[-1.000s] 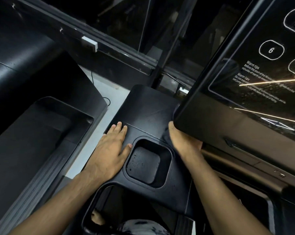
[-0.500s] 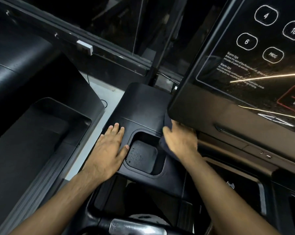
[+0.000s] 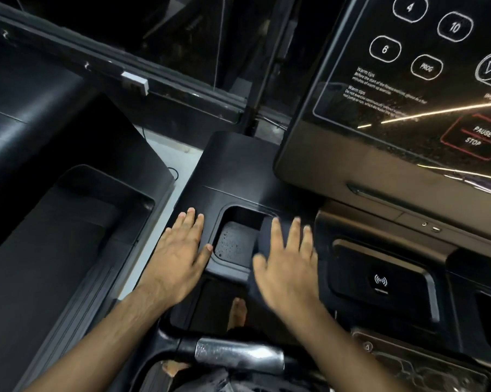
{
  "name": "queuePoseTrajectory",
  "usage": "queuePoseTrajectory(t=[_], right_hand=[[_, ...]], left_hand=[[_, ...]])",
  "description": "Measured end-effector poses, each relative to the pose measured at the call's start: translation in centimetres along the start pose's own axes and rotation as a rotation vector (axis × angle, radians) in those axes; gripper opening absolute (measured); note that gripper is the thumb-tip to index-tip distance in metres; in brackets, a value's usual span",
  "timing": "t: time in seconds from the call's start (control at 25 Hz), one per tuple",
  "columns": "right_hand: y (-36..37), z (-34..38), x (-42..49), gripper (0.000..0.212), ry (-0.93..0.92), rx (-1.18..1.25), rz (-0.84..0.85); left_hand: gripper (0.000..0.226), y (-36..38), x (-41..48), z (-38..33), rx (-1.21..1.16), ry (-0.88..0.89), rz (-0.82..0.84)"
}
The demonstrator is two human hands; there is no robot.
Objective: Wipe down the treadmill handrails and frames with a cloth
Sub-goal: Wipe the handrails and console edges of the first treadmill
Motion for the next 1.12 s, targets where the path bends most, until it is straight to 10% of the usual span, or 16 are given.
queuePoseTrajectory(t=[0.12,0.56,0.92,1.12], right_hand=[[-1.4,-1.5,1.3,0.082,0.147,0.089,0.009],[0.5,6.9,-4.6,0.087,-0.877,-0.175,-0.147],[-0.2,8.1,-3.9,0.090,-0.852,-0.263,-0.163],[-0.5,3.4,-2.3,0.070,-0.538,-0.131,-0.046]], left_hand=[[0.064,-0.2,-0.6,-0.2,-0.018,-0.019,-0.008],[0.054,-0.2,-6.0,0.8,-0.146,-0.088,-0.111],[0.054,0.1,-7.9,0.5,-0.118,-0.156,-0.106],[0.057,0.0,-7.6,0.7,-0.089,-0.159,-0.097]])
Point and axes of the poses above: each hand's wrist, its own x-axis towards the middle knuckle, its own y-axis out of the palm, z = x × y, the point moved 7 cm from there along x, towards the middle knuckle, and after that the axes turned 14 degrees about -x, right-handed, at the moved point
